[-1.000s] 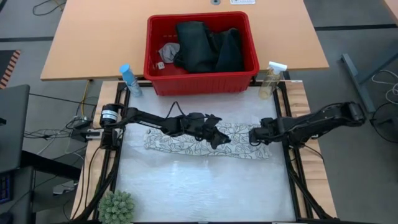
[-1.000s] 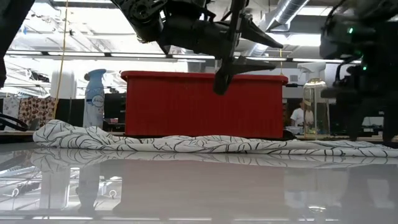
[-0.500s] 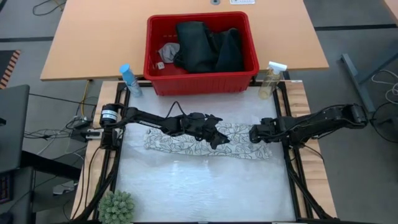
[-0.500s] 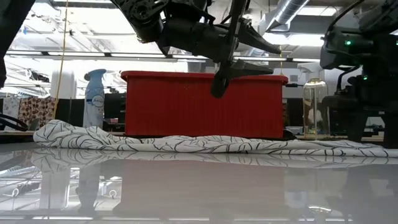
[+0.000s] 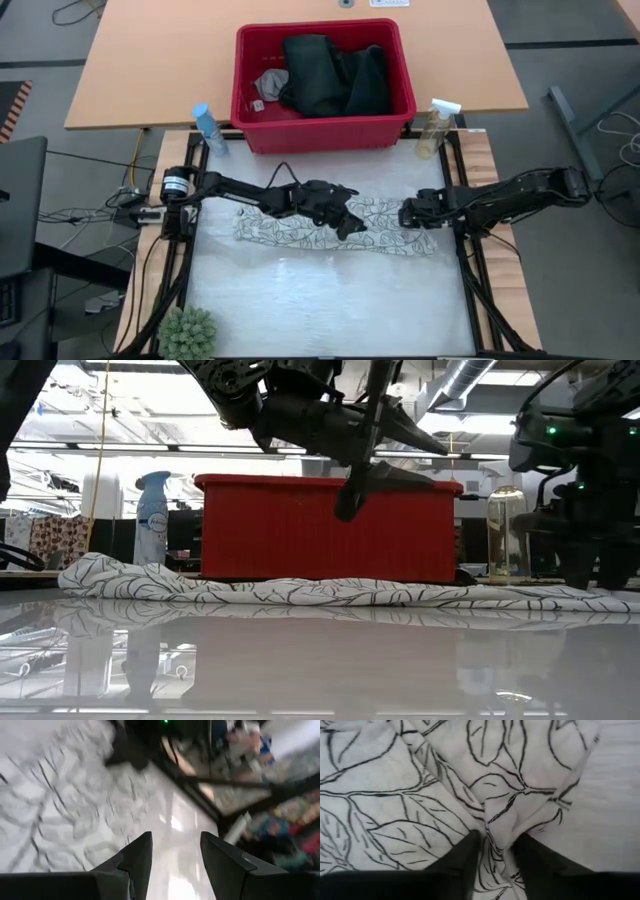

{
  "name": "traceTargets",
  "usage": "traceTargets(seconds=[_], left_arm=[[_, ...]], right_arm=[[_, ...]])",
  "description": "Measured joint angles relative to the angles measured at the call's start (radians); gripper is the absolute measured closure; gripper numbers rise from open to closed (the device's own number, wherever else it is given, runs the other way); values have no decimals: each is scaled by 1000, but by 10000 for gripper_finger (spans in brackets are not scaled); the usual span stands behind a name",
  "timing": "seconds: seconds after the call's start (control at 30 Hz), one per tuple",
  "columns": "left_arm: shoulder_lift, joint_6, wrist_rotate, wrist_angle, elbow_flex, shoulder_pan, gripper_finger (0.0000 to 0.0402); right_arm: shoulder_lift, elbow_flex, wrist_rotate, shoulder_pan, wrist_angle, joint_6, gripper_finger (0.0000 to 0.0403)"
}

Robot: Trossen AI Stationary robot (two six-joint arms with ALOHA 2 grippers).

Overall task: Fold laundry
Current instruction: Fold the white-patterned shirt

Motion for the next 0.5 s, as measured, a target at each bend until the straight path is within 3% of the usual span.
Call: traceTargets(seconds=[0.07, 0.23, 0.4, 0.5], left_arm=[[-12, 26, 61, -85, 0, 11, 256], [-30, 142, 65, -382, 0, 19, 297], [-34, 244, 60, -658, 0, 13, 336], [-34, 288, -35, -776, -13, 2, 354]], right_arm=[[1, 0, -2, 0, 9, 0, 287], [2, 0, -2, 0, 30, -14, 368], [1, 0, -2, 0, 32, -13, 374], [-5, 8, -8, 0, 21, -19, 374]])
